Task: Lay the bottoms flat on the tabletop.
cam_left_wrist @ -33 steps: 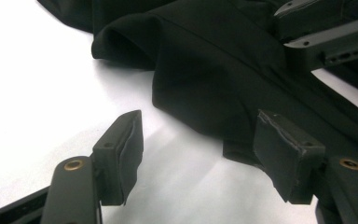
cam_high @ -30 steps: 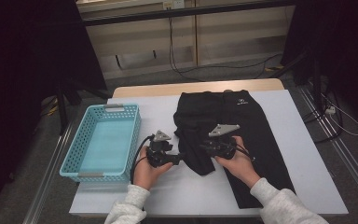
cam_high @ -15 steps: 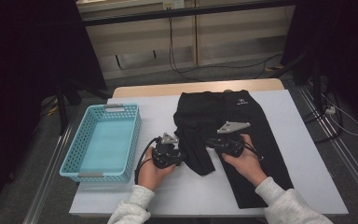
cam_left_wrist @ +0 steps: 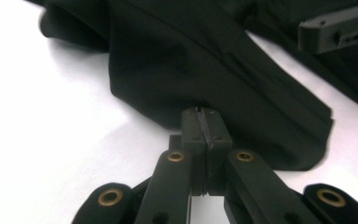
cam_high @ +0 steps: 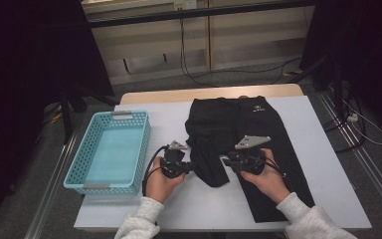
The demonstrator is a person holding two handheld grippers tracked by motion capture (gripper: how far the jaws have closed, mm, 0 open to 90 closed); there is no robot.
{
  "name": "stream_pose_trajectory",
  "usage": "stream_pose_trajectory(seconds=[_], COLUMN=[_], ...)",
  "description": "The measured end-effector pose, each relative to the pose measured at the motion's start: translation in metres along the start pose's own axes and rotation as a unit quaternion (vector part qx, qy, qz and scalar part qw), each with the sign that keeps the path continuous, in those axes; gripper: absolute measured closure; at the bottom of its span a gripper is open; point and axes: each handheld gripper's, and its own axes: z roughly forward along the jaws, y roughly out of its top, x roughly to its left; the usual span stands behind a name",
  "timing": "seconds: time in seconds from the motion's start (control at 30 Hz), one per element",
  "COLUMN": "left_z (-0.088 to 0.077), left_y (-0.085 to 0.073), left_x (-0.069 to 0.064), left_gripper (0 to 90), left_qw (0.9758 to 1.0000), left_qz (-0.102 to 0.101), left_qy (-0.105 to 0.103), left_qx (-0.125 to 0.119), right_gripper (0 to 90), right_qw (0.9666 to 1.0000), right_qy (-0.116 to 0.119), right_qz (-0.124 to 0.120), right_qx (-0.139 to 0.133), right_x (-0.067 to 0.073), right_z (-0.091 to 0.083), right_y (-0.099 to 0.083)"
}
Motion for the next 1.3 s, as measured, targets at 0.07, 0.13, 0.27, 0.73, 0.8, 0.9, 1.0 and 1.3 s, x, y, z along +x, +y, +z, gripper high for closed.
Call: stream_pose_trajectory(seconds=[0.07, 0.13, 0.27, 0.73, 0.8, 0.9, 1.0, 1.3], left_z=[-0.008, -0.016, -0.031, -0.066, -0.07, -0.072, -0.075, -0.068], left_y=[-0.001, -0.003, -0.012, -0.03, -0.031, -0.033, -0.034, -0.034], left_x=[0.0, 0.001, 0.005, 0.023, 0.026, 0.029, 0.032, 0.031], left_gripper=[89.9, 89.9, 89.8, 89.8, 89.8, 89.8, 89.7, 89.4], left_qw=[1.0, 0.9999, 0.9995, 0.9942, 0.9929, 0.9923, 0.9918, 0.9933], left_qz=[-0.002, -0.004, -0.015, -0.048, -0.055, -0.055, -0.061, -0.054], left_qy=[0.003, 0.008, 0.02, 0.08, 0.086, 0.094, 0.094, 0.091], left_qx=[-0.009, -0.012, -0.019, -0.054, -0.062, -0.059, -0.061, -0.047], right_gripper=[61.5, 58.1, 55.4, 50.4, 50.0, 49.0, 49.1, 65.0], right_qw=[1.0, 1.0, 0.9999, 0.9992, 0.9989, 0.9985, 0.9982, 0.996], right_qy=[0.0, -0.001, 0.005, 0.027, 0.032, 0.037, 0.037, 0.047], right_qz=[-0.001, 0.003, 0.0, -0.016, -0.02, -0.026, -0.028, -0.05], right_qx=[0.002, 0.004, 0.01, 0.027, 0.03, 0.032, 0.037, 0.057], right_x=[0.001, 0.001, 0.005, 0.017, 0.021, 0.027, 0.03, 0.046], right_z=[-0.002, -0.003, -0.004, 0.013, 0.017, 0.022, 0.026, 0.042], right_y=[-0.001, -0.003, -0.004, 0.002, 0.003, 0.006, 0.007, 0.007])
